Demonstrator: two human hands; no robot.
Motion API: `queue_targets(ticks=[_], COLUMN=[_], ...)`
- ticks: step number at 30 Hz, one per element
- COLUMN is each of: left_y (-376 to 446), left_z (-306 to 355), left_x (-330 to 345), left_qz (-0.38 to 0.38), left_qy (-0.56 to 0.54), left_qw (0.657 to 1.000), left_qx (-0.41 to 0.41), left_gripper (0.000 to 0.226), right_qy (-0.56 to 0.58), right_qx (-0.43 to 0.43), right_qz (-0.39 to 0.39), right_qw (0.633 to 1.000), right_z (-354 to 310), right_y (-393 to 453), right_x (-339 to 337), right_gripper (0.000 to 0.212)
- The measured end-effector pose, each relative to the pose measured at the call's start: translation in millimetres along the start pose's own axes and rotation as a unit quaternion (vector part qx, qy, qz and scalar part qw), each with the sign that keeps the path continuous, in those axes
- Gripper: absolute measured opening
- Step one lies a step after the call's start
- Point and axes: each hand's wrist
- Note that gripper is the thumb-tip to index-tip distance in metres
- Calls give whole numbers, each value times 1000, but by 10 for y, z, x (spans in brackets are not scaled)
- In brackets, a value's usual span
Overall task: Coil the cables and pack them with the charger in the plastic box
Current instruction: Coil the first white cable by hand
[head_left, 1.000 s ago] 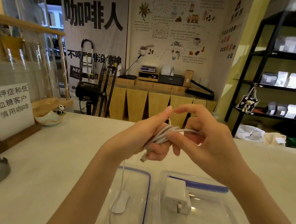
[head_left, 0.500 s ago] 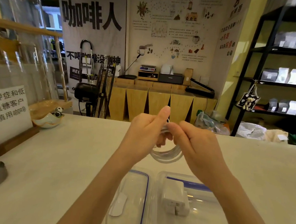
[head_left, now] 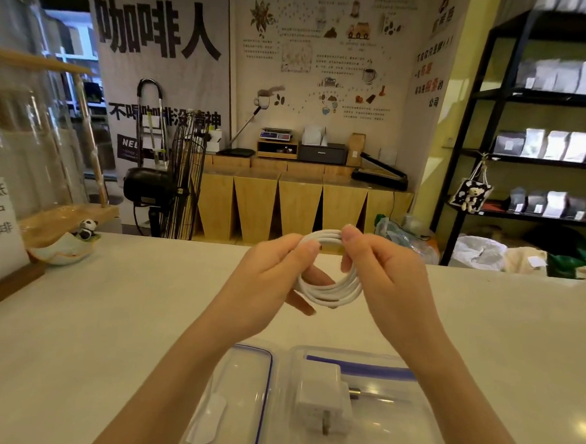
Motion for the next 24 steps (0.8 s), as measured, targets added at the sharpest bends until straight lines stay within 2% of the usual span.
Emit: queue_targets(ticks=[2, 4, 6, 8, 10, 11, 13, 16, 20, 24], left_y=[1, 8, 15, 31, 42, 43, 27, 14, 26, 8], left_z=[-34, -89, -135, -140, -99, -76, -41, -6, 59, 77], left_x=[11, 38, 59, 64, 45, 32, 18, 8, -57, -39], left_qz=[4, 6, 3, -9, -29, -37, -45, -47, -13, 20], left_qy=[50, 94, 107, 91, 55, 43, 42, 35, -37, -70], left_qw=[999, 995, 993, 994, 994, 994, 992, 991, 991, 991], left_qx=[-7, -22, -47, -68, -89, -98, -110, -120, -130, -114], left_gripper=[22, 21, 21, 23, 31, 37, 44, 33, 33, 31], right_qy=[-128, -143, -27, 121, 202, 209, 196, 211, 60, 21], right_qx=[-58, -59, 15, 110, 129, 107, 75, 78, -33, -79], right_qz=[15, 13, -47, -160, -228, -226, -177, -130, -31, 48], right_qw=[990, 988, 998, 973, 944, 945, 962, 966, 997, 996], right_z=[-9, -42, -98, -177, -182, -154, -112, -96, 27, 72], right_y=[12, 30, 48, 53, 37, 37, 40, 36, 30, 24], right_x=[-42, -103, -173, -233, -248, -234, -187, -102, -11, 1], right_gripper=[26, 18, 25, 25, 22, 22, 21, 21, 17, 17])
Point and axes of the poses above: each hand's wrist, its own y-axis towards the middle knuckle, its own x-axis out of the palm, z = x × y, and after that the axes turned 10 degrees about z, right-handed
